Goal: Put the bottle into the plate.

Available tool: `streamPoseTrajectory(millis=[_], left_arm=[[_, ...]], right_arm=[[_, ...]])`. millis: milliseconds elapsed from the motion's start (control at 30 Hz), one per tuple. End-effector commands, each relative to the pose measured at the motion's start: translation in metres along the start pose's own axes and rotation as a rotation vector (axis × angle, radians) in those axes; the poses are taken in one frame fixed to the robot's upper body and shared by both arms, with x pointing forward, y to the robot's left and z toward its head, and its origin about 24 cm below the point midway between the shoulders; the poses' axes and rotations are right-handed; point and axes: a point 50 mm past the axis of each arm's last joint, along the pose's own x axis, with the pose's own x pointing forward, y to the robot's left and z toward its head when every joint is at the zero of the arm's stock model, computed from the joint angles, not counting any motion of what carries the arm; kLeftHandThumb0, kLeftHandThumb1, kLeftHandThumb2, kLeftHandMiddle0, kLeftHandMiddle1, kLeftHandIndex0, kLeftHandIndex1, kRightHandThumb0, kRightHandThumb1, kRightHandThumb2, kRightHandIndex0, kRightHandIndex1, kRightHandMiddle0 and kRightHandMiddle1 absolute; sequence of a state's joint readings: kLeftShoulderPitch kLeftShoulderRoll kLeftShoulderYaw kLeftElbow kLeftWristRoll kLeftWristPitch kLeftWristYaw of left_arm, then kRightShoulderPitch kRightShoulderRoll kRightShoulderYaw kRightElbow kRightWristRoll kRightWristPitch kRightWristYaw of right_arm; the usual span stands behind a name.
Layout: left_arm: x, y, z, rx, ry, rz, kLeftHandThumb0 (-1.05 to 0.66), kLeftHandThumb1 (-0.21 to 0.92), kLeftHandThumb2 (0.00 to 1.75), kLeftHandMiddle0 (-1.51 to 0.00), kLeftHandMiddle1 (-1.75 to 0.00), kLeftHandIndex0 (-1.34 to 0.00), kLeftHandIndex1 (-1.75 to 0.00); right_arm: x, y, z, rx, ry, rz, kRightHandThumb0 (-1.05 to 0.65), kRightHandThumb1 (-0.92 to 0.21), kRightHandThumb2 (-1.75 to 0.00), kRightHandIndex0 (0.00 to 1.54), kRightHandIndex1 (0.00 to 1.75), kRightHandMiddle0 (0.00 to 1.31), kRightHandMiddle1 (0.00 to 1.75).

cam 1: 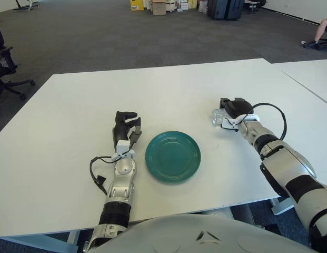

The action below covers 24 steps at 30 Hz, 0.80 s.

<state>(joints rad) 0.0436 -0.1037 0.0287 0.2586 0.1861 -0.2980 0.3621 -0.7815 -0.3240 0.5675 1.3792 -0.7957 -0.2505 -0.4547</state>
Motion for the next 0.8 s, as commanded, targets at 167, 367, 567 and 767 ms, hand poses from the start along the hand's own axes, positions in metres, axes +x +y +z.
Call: streamPoseTrajectory(millis=[167,367,567,767], left_arm=[[0.002,-0.001,0.001,-0.007,-0.012,0.007,-0.35,0.92,0.42,-0.61,-0.91,-0.30,-1.64],[0.003,-0.002,0.001,-0.007,-0.011,0.007,-0.35,0.92,0.42,-0.61,-0.91,-0.30,-1.64],[0.004,-0.002,0.001,-0.011,-0.007,0.011,-0.35,0.92,0.42,-0.61,-0.91,-0.30,-1.64],[0.005,-0.002,0.001,-0.018,-0.010,0.009,-0.35,0.92,0.42,-0.60,-0.91,-0.30,-1.64]], right_arm=[[0.001,-0.004,-0.002,0.006,0.002,-0.003,0.50,-0.22,-1.43,0.68,1.75,0.87,1.75],[0.004,-0.011,-0.004,0.015,0.002,-0.020,0.50,-0.23,-1.42,0.68,1.75,0.87,1.75],[0.017,-0.051,-0.007,0.093,-0.018,-0.123,0.50,-0.22,-1.43,0.69,1.75,0.92,1.75],[0.024,-0.090,-0.003,0.163,-0.101,-0.246,0.51,-0.19,-1.47,0.71,1.75,0.99,1.75]])
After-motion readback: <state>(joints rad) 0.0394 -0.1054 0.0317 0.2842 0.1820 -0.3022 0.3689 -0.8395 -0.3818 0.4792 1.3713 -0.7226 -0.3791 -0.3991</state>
